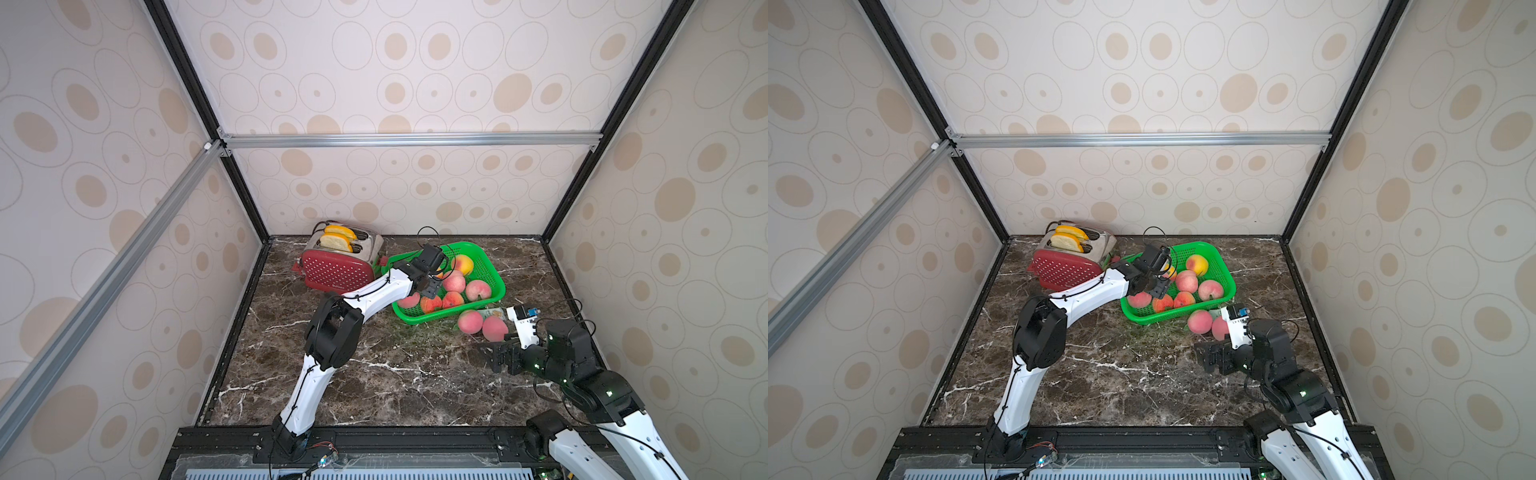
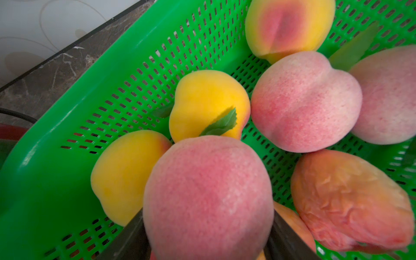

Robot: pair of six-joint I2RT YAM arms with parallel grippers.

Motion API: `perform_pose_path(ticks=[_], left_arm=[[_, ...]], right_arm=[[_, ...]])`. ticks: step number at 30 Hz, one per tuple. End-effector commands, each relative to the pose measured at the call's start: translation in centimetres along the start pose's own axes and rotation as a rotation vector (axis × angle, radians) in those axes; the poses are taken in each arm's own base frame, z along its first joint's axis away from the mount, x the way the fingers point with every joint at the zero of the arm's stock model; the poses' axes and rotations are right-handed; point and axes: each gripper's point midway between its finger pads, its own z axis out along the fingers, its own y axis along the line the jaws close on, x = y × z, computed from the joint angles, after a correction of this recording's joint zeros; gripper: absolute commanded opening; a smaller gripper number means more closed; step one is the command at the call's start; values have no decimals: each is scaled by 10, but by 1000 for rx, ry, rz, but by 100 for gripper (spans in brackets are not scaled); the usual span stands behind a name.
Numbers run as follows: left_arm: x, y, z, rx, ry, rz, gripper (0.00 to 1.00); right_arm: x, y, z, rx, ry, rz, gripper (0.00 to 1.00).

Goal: Put the peaches into the basket
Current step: Place the peach in the basket.

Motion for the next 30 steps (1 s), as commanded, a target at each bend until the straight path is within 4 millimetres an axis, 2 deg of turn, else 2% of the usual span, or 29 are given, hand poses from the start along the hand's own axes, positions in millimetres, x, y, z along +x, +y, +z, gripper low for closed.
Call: perform_pose_path(ticks=[1, 7, 12, 21, 26, 30], left_arm=[[-6, 7, -1, -12, -10, -7, 74], [0, 8, -3, -10, -9, -14, 78], [-4, 10, -12, -7, -29, -23, 82], [-21, 16, -49, 4, -97, -26, 87], [-20, 21, -74, 12, -122, -45, 87], [-10, 17, -94, 42, -138, -68, 88]], right_arm=[[3, -2, 4, 7, 12, -9, 100], [3, -4, 5, 18, 12, -11, 100], [3, -6, 6, 27, 15, -10, 100], [4, -9, 9, 44, 22, -8, 100], [7, -15, 12, 74, 46, 8, 100], [6, -22, 12, 115, 50, 15, 100]])
